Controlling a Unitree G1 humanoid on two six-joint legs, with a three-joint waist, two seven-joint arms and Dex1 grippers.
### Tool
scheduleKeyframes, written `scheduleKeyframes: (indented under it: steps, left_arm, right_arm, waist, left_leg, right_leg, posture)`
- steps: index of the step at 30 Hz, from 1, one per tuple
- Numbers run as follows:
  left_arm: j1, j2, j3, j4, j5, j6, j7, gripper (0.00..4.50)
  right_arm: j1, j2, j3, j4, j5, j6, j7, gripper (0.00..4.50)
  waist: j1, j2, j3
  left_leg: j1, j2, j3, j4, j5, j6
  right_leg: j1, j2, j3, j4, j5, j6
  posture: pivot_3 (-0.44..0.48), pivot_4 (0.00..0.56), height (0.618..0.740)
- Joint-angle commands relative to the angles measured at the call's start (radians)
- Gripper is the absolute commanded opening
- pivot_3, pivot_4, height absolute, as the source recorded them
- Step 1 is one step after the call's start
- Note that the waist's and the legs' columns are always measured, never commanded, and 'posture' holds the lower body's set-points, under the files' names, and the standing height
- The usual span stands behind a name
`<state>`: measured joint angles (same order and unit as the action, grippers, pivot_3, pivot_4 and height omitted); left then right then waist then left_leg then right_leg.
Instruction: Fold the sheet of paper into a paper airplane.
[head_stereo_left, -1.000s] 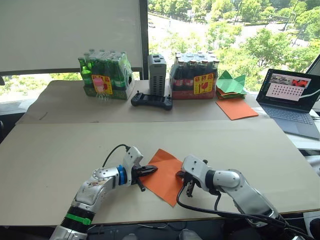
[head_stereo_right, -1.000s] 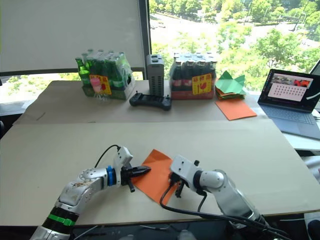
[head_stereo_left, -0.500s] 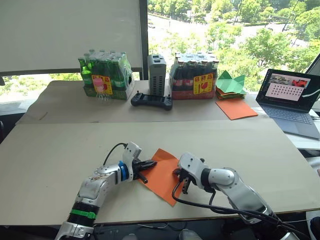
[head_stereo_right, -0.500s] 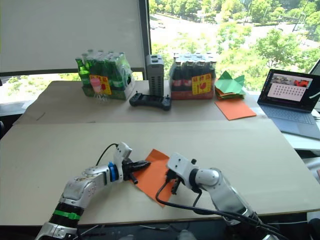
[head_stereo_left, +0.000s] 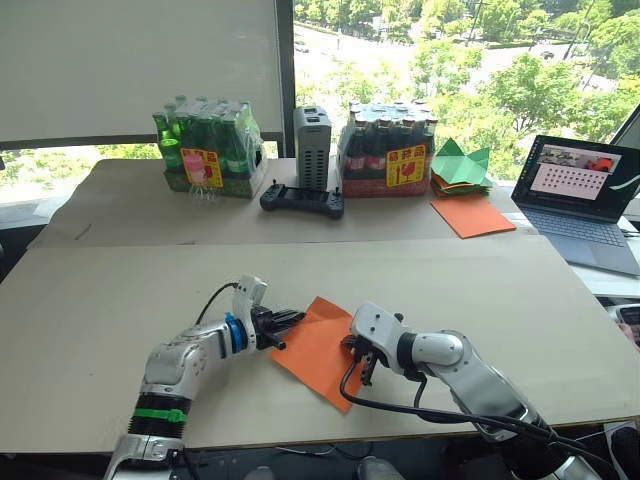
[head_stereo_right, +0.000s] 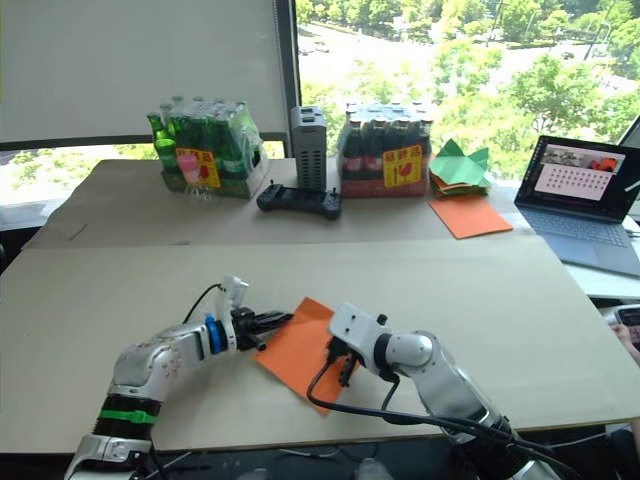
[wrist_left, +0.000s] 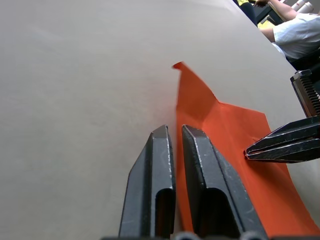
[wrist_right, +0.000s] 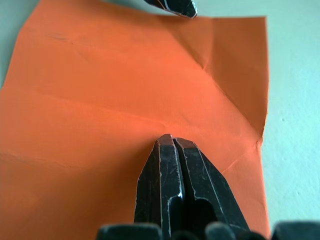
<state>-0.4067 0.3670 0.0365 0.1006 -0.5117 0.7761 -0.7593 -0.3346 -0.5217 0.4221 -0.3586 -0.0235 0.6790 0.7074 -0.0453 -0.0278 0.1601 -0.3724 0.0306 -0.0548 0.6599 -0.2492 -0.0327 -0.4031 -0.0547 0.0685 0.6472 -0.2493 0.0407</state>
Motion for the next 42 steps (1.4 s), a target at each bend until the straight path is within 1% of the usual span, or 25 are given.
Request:
scheduleKeyframes:
  steps: [1,13,17,21,28,34,37,40,42]
  left_arm:
    - [-0.043,0.003,0.023,0.012,-0.018,-0.003,-0.008,1.49]
    - [-0.113,0.006,0.008,0.045,-0.071,0.052,-0.103,1.49]
    - [-0.137,0.013,-0.021,0.063,-0.052,0.051,-0.137,1.49]
    - [-0.154,0.020,-0.077,0.096,-0.011,0.028,-0.171,1.49]
    - [-0.187,0.011,-0.110,0.168,0.029,-0.012,-0.191,1.49]
    - [-0.217,-0.010,-0.089,0.212,0.030,-0.026,-0.175,1.49]
    - [-0.210,-0.020,-0.080,0.202,0.026,-0.018,-0.166,1.49]
    - [-0.187,-0.023,-0.082,0.177,0.023,-0.011,-0.168,0.68]
    - [-0.174,-0.025,-0.081,0.167,0.023,-0.006,-0.162,0.05]
  right_arm:
    - [0.005,-0.004,0.016,0.003,-0.007,-0.005,0.008,0.00]
    - [0.013,-0.003,0.013,-0.010,-0.009,0.007,0.004,0.00]
    - [0.014,-0.003,0.013,-0.013,-0.008,0.010,0.003,0.00]
    - [0.015,0.000,0.012,-0.015,-0.008,0.013,0.000,0.00]
    - [0.017,0.004,0.011,-0.021,-0.007,0.019,-0.005,0.00]
    - [0.019,0.003,0.010,-0.027,-0.006,0.026,-0.011,0.00]
    - [0.024,0.002,0.009,-0.032,-0.005,0.030,-0.013,0.00]
    - [0.025,0.001,0.010,-0.035,-0.005,0.032,-0.015,0.00]
    - [0.023,0.001,0.009,-0.033,-0.005,0.031,-0.015,0.00]
  waist:
    - [0.000,0.000,0.000]
    - [0.000,0.000,0.000]
    - [0.000,-0.001,0.000]
    - [-0.001,-0.001,0.000]
    - [0.000,-0.001,0.001]
    - [0.000,-0.001,0.001]
    - [0.000,-0.001,0.001]
    - [0.000,-0.001,0.001]
    - [0.000,-0.001,0.001]
  left_leg:
    - [0.000,0.000,0.000,0.000,0.000,0.000]
    - [0.000,0.000,0.000,0.000,0.000,0.000]
    - [0.000,0.000,0.000,0.000,0.000,0.000]
    - [-0.001,0.000,0.000,0.000,0.000,0.000]
    - [-0.001,0.000,0.000,-0.001,0.000,0.000]
    - [-0.001,0.000,0.000,-0.001,0.000,0.000]
    - [-0.002,0.000,0.000,-0.001,0.000,0.000]
    - [-0.002,0.000,0.000,-0.001,0.000,0.000]
    - [-0.002,0.000,0.000,-0.001,0.000,0.000]
  right_leg:
    - [0.000,0.000,0.000,0.000,0.000,0.000]
    - [0.000,0.000,0.000,0.000,0.000,0.000]
    - [0.000,0.000,0.000,-0.001,0.000,0.000]
    - [0.000,0.000,0.000,-0.001,0.000,0.000]
    - [-0.001,0.000,0.000,-0.001,0.000,0.000]
    - [-0.001,0.000,0.000,-0.001,0.000,0.000]
    - [-0.001,0.000,0.000,-0.001,0.000,0.000]
    - [-0.001,0.000,0.000,-0.001,0.000,0.000]
    - [-0.001,0.000,0.000,-0.001,0.000,0.000]
  posture:
    - [0.000,0.150,0.740]
    - [0.000,0.150,0.740]
    - [0.000,0.150,0.740]
    - [0.000,0.150,0.740]
    - [0.000,0.150,0.740]
    - [0.000,0.150,0.740]
    - [0.000,0.150,0.740]
    - [0.000,0.150,0.740]
    - [0.000,0.150,0.740]
